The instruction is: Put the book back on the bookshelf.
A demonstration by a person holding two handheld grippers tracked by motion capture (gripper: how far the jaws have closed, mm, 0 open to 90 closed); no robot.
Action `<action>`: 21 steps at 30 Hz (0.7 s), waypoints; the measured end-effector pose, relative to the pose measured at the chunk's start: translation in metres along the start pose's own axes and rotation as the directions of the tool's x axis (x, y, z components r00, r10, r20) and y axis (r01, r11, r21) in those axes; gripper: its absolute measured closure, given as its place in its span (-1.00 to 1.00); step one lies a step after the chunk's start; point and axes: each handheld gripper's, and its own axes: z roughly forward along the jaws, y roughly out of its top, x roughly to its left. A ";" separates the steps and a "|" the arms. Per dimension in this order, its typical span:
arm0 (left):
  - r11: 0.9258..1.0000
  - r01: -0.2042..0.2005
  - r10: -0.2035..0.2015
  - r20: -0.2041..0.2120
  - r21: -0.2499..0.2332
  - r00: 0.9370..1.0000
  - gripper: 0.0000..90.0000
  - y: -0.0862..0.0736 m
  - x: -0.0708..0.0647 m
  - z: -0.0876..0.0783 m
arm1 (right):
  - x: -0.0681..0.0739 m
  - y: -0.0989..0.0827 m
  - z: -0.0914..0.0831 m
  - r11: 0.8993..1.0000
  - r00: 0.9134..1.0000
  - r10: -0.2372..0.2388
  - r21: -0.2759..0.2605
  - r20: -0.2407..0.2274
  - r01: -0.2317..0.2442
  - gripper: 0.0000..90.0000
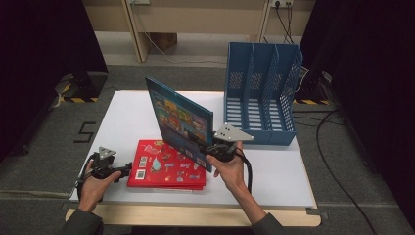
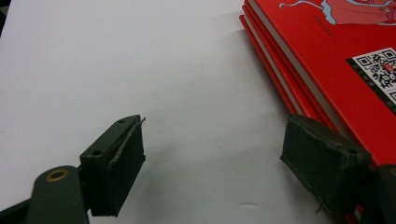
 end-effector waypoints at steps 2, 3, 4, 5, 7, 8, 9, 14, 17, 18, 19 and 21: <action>1.000 -0.001 0.001 -0.002 -0.001 1.000 -0.56 0.000 0.000 0.000 | 0.000 -0.002 0.001 1.000 1.000 0.003 -0.001 0.001 -0.003 0.67; 1.000 -0.001 0.001 -0.002 -0.001 1.000 -0.56 0.000 0.000 0.000 | 0.000 -0.003 0.002 1.000 1.000 0.004 -0.003 0.000 -0.004 0.66; 1.000 -0.002 0.002 -0.001 0.000 1.000 -0.56 0.000 0.000 0.000 | 0.000 -0.003 0.002 1.000 1.000 0.012 0.004 -0.004 -0.012 0.65; 1.000 -0.001 0.001 0.000 -0.001 1.000 -0.56 0.000 0.000 0.000 | -0.001 -0.005 0.003 1.000 1.000 0.007 -0.001 -0.004 -0.007 0.65; 1.000 -0.002 0.002 -0.001 0.000 1.000 -0.56 0.000 0.000 0.000 | -0.001 -0.006 0.003 1.000 1.000 0.017 0.003 -0.003 -0.017 0.64; 1.000 -0.002 0.002 -0.001 -0.001 1.000 -0.56 0.000 0.000 0.000 | -0.002 -0.006 0.004 1.000 1.000 0.014 -0.003 -0.003 -0.014 0.64; 1.000 -0.001 0.001 0.000 -0.001 1.000 -0.56 0.000 0.000 0.000 | -0.001 -0.006 0.004 1.000 1.000 0.022 0.000 -0.002 -0.022 0.64; 1.000 0.003 -0.003 -0.001 -0.005 1.000 -0.56 0.000 0.000 0.000 | -0.003 -0.010 0.006 1.000 1.000 0.028 0.006 0.010 -0.028 0.64; 1.000 0.003 -0.003 -0.002 -0.006 1.000 -0.56 0.000 -0.001 0.000 | -0.004 -0.013 0.008 1.000 0.999 0.028 0.006 0.017 -0.028 0.64; 1.000 0.003 -0.003 -0.002 -0.006 1.000 -0.56 0.000 -0.001 0.000 | -0.004 -0.014 0.009 0.999 0.999 0.032 0.007 0.013 -0.032 0.64; 1.000 0.003 -0.003 -0.001 -0.005 1.000 -0.56 0.000 -0.001 0.000 | -0.004 -0.015 0.009 1.000 1.000 0.027 0.008 0.015 -0.027 0.64; 1.000 0.003 -0.003 -0.002 -0.006 1.000 -0.56 0.000 -0.001 0.000 | -0.004 -0.016 0.010 1.000 0.999 0.029 0.005 0.020 -0.030 0.64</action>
